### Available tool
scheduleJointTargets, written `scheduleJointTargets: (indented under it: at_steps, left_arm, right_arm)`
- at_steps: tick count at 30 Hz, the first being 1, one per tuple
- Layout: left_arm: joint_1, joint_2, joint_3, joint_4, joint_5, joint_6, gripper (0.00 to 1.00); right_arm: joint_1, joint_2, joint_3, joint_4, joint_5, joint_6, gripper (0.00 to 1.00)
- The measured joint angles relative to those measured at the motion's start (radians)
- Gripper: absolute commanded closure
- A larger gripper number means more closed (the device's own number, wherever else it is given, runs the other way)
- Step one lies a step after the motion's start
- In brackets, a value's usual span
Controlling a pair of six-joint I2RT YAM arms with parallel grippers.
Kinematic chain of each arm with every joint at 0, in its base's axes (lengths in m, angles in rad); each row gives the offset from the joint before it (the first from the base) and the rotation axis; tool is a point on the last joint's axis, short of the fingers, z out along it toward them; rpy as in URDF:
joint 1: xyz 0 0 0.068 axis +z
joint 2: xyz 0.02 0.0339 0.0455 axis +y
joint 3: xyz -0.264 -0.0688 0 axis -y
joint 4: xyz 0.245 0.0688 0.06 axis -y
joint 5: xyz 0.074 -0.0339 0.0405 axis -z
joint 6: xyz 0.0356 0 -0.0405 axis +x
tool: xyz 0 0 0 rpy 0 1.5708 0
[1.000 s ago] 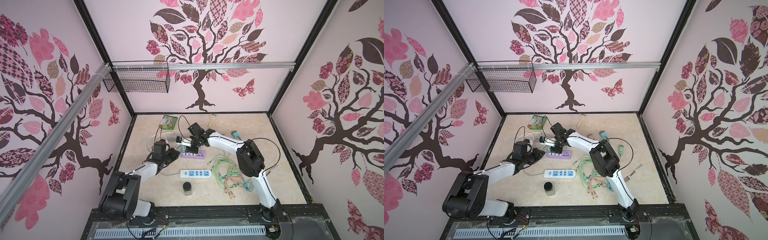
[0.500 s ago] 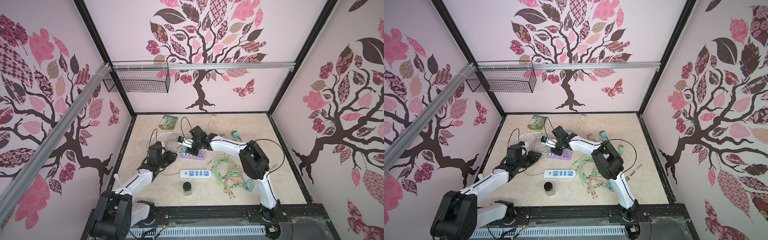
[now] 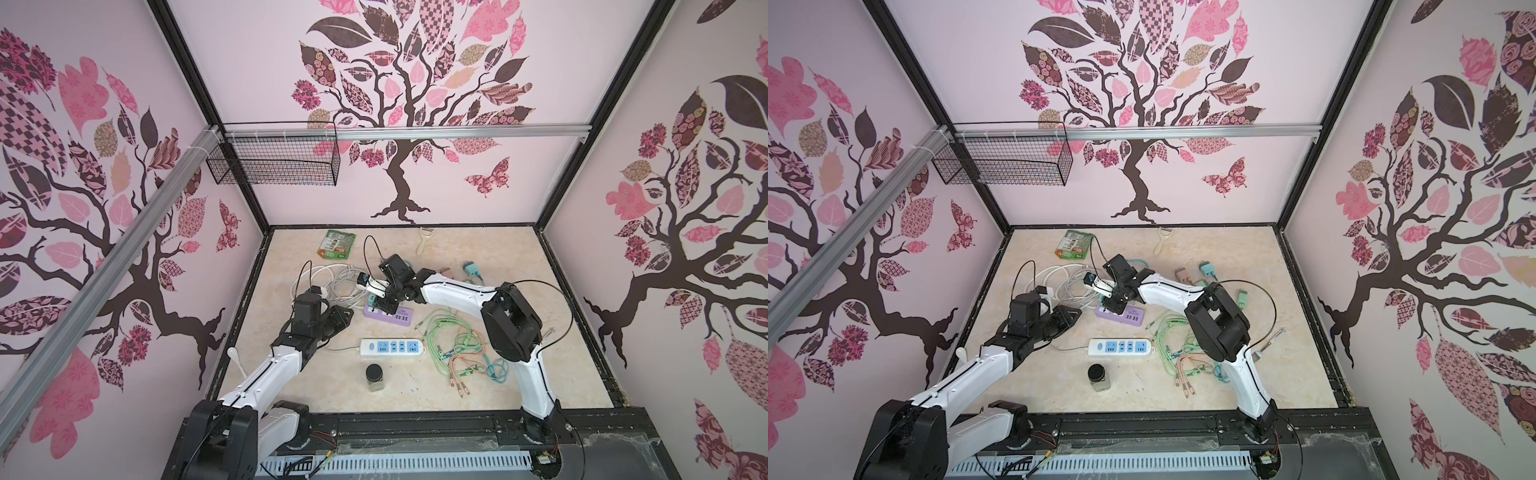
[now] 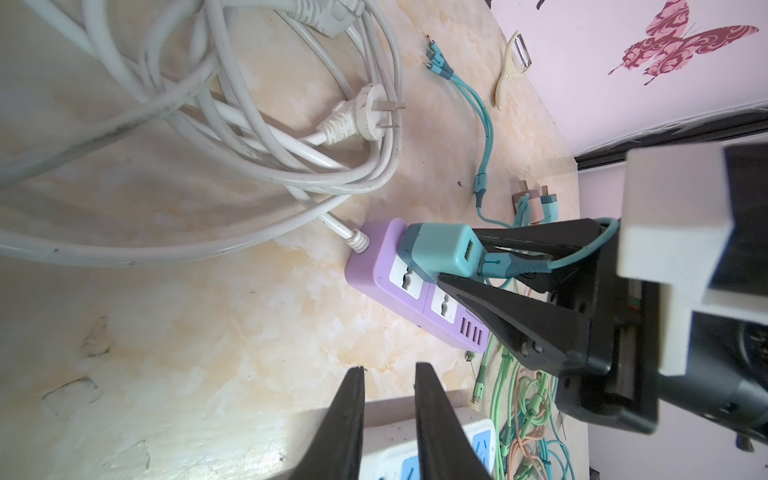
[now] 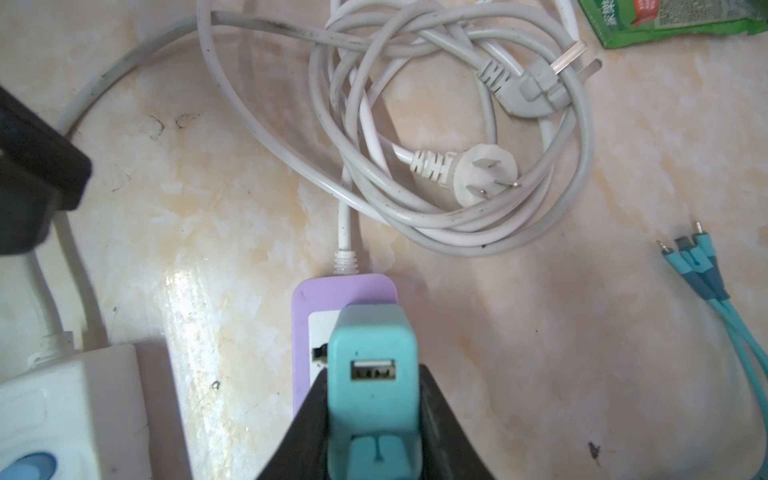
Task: Insert the plug
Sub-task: 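Press the teal charger down into the purple strip socket with the right gripper, then open the right gripper and lift it away from the plugged charger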
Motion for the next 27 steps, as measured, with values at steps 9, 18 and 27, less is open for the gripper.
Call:
scheduleJointTargets:
  at_steps: [9,18,27]
  left_arm:
    - [0.0,-0.031,-0.008,-0.03,-0.003,0.005,0.7]
    - [0.0,-0.061,-0.01,-0.057,-0.011,0.006,0.68]
    - [0.0,-0.068,-0.01,-0.068,-0.015,0.006,0.67]
  right_arm:
    - [-0.001,0.0,-0.023,-0.082,0.011,0.041,0.6]
    - [0.0,-0.033,-0.066,-0.084,-0.003,0.076,0.44]
    - [0.001,-0.095,-0.108,-0.158,-0.094,0.096,0.35]
